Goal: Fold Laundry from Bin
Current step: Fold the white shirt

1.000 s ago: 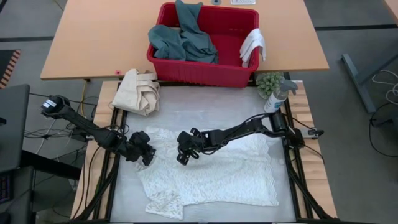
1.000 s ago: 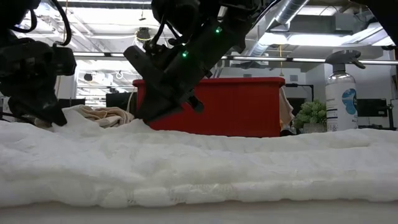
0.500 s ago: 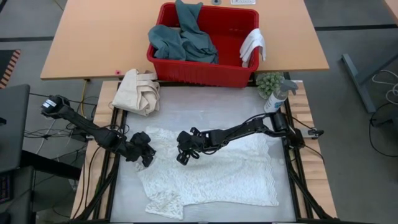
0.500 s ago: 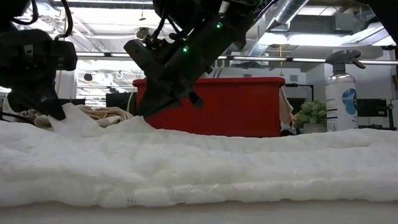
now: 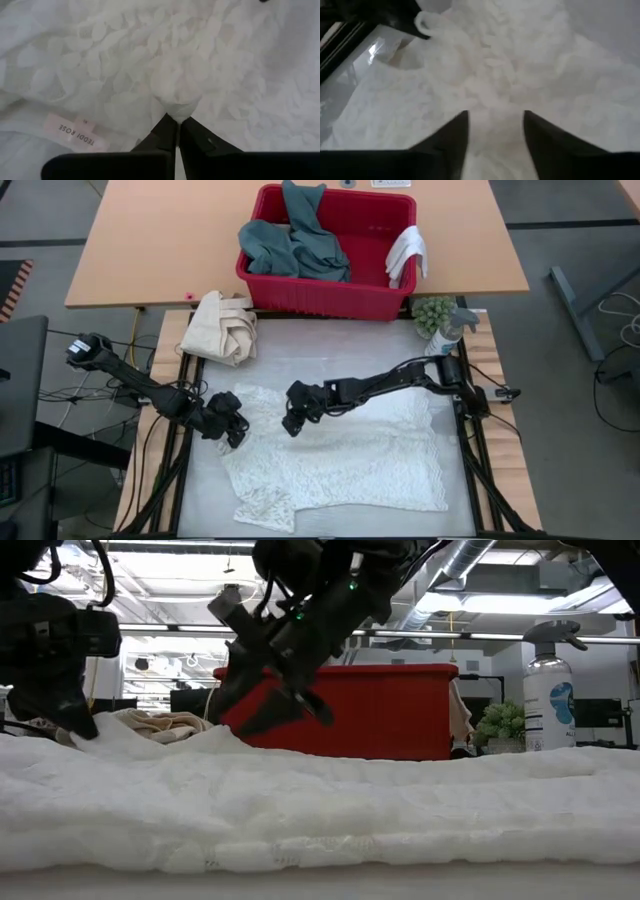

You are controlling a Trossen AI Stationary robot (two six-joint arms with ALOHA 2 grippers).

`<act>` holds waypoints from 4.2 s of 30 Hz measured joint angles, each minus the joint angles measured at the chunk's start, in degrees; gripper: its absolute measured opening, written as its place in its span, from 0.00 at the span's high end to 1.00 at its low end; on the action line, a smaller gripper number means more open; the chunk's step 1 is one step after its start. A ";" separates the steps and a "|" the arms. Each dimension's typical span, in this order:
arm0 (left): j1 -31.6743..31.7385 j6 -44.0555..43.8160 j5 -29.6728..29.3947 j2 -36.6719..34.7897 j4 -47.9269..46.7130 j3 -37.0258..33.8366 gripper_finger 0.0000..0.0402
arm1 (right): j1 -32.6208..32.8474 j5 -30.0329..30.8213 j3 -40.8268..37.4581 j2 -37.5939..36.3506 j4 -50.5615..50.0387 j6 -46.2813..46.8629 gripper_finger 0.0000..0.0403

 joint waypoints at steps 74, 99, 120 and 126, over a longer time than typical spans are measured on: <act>0.01 -0.17 -2.72 0.02 1.29 0.00 1.00 | -0.77 -3.04 0.00 1.69 0.18 9.81 0.73; 0.85 -3.33 -8.47 -7.51 -2.11 0.05 1.00 | 0.87 9.23 -0.02 -2.79 -3.74 4.99 0.95; 1.20 -2.88 -18.38 -7.44 -7.61 0.04 1.00 | -0.47 12.07 0.00 -2.04 -7.05 7.83 0.95; 3.58 -3.05 -17.91 -7.33 -7.04 -0.24 1.00 | -0.81 11.91 -0.01 -1.89 -7.16 8.00 0.96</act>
